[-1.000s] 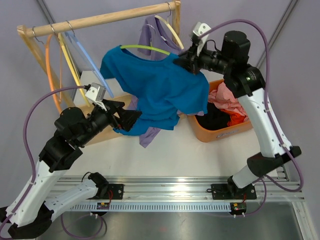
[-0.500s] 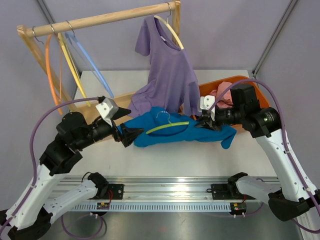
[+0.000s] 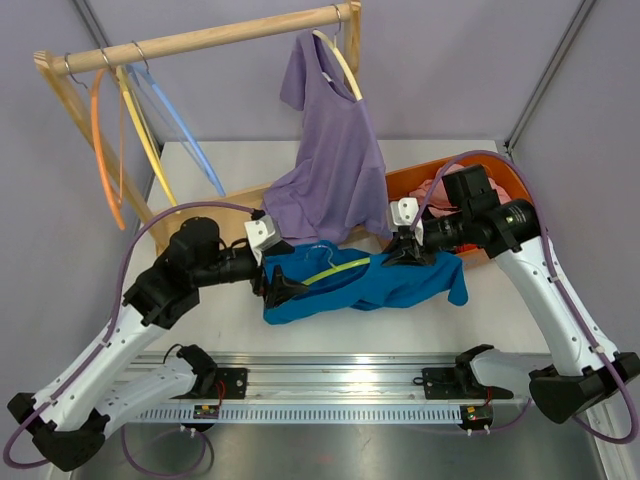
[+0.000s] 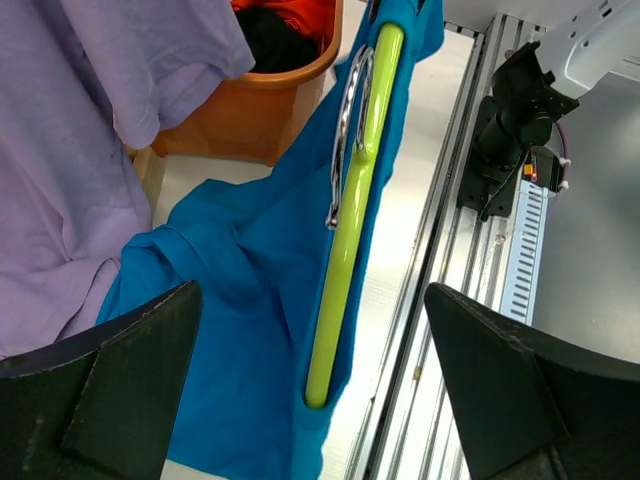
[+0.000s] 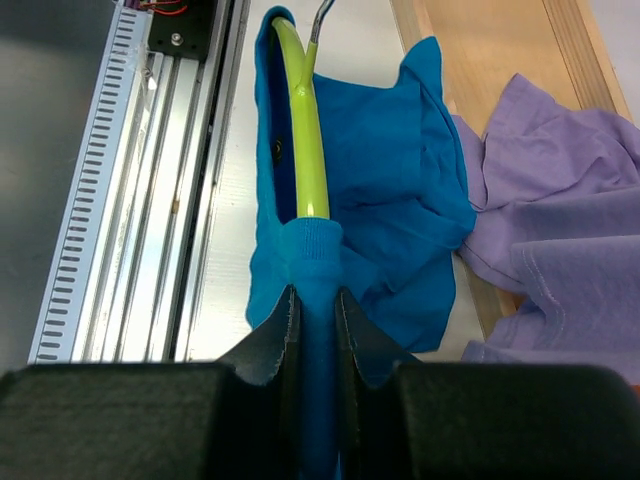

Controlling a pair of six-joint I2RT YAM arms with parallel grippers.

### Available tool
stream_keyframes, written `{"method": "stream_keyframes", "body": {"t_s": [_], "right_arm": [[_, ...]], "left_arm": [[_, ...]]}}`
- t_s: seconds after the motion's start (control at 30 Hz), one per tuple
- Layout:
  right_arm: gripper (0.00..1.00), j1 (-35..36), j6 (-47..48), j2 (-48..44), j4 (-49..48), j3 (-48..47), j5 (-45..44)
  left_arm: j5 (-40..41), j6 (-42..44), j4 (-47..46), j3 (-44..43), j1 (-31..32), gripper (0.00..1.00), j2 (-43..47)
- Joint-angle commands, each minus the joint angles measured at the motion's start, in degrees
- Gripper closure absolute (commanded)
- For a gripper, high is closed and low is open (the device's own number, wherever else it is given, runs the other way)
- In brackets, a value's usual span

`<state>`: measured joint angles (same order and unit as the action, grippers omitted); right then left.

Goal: Remove the t-shirt from the hanger
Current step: Remove the tshirt from the hanger

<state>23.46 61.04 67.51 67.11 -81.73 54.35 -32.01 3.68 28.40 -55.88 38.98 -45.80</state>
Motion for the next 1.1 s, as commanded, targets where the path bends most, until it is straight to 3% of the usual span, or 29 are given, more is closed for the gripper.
{"method": "stream_keyframes", "body": {"t_s": [0.0, 0.27, 0.37, 0.4, 0.6, 0.77, 0.83, 0.93, 0.97, 1.0, 1.07], "right_arm": [[1.00, -0.3, 2.0, 0.8, -0.4, -4.0, 6.7], [1.00, -0.3, -1.1, 2.8, -2.7, -6.2, 9.5], [1.00, -0.3, -2.4, 3.2, -3.6, -6.5, 10.9], [1.00, -0.3, -2.6, 3.4, -3.6, -6.5, 11.0], [1.00, -0.3, -6.0, 4.4, -5.6, -6.1, 12.4], [1.00, -0.3, -10.1, 5.5, -10.1, -5.0, 11.8], [1.00, -0.3, -13.6, 6.1, -13.0, -4.1, 11.0], [0.87, -0.3, -18.5, 6.8, -16.6, -4.0, 9.3], [0.76, -0.3, -20.0, 6.8, -17.7, -4.0, 7.9], [0.57, -0.3, -23.8, 6.8, -19.1, -4.4, 6.9], [0.34, -0.2, -31.1, 6.4, -24.2, -4.9, 3.0]], "left_arm": [[-2.4, 1.9, -4.1, -0.4, 0.7, 0.07, -2.0], [-3.8, 3.6, -2.6, -1.1, 1.8, 0.22, -5.3], [-2.4, 4.1, -2.5, -1.5, 1.8, 0.32, -6.0], [-1.9, 4.1, -2.5, -1.7, 1.8, 0.41, -6.1], [-3.7, 4.6, -2.1, -2.0, 1.8, 0.64, -7.5], [-4.6, 4.3, -1.9, -2.3, 1.8, 1.00, -6.5], [-4.3, 3.3, -1.7, -2.3, 1.8, 1.00, -6.0], [0.5, -0.3, -0.9, -3.1, 1.8, 1.00, -5.0], [2.5, -1.4, 1.1, -3.4, 1.8, 1.00, -5.0], [4.9, -2.7, 2.4, -4.1, 1.8, 1.00, -5.0], [7.0, -5.3, 5.5, -4.5, 1.7, 1.00, -4.7]]}}
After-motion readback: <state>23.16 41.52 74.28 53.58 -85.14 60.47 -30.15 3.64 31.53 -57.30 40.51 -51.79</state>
